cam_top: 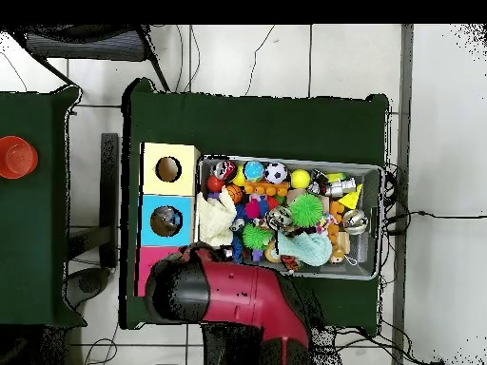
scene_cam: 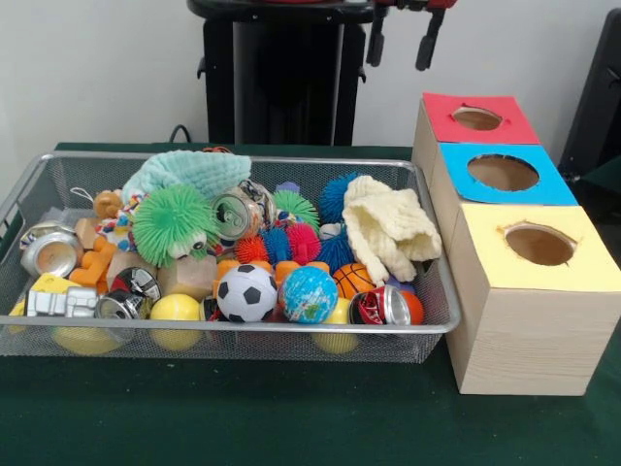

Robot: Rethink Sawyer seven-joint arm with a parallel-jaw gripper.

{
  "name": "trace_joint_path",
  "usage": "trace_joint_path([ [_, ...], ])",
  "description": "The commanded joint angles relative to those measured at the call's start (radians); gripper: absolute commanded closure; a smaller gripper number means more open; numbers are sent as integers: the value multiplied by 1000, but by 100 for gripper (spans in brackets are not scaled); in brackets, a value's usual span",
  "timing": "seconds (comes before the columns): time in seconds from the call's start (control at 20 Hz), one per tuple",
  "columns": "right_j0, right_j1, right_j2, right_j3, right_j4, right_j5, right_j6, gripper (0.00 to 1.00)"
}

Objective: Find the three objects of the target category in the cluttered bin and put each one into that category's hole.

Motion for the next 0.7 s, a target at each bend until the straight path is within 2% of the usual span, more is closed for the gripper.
trace_joint_path([
  [0.05, -50, 123, -43, -146, -59, -63, 176, 0],
  [0.25, -92, 155, -50, -170, -47, -83, 157, 0],
  [0.55, -193, 179, -6, -199, -47, -76, 70, 0],
  [0.7, -220, 181, 0, -212, -54, -52, 54, 0],
])
